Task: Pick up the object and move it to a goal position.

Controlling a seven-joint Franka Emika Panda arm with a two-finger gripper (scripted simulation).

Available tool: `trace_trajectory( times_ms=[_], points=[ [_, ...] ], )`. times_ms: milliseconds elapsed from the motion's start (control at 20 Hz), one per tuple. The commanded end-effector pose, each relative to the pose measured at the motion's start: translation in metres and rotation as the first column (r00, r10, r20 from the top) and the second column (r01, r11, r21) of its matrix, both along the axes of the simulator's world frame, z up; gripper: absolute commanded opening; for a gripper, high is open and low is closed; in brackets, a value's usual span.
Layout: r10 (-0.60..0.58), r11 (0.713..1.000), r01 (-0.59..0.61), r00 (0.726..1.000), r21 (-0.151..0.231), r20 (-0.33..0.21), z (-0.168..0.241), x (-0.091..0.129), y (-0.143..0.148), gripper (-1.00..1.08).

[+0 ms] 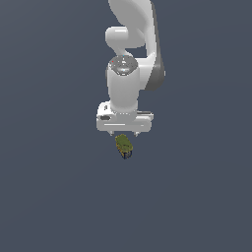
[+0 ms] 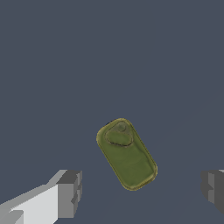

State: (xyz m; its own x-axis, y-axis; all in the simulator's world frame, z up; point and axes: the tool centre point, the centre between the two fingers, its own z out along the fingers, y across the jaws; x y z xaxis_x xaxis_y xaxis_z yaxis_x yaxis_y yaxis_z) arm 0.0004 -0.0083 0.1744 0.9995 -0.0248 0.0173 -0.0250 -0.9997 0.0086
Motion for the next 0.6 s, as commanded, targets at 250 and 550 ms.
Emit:
trace_trajectory(
  times_ms=[250, 550],
  points=[
    [0.014, 1.0, -0.014, 1.0, -0.011, 0.002, 0.003, 0.001, -0.007, 1.0],
    [0.024, 0.999, -0.024, 1.0, -0.029, 0.005, 0.009, 0.004, -0.019, 1.0]
  ],
)
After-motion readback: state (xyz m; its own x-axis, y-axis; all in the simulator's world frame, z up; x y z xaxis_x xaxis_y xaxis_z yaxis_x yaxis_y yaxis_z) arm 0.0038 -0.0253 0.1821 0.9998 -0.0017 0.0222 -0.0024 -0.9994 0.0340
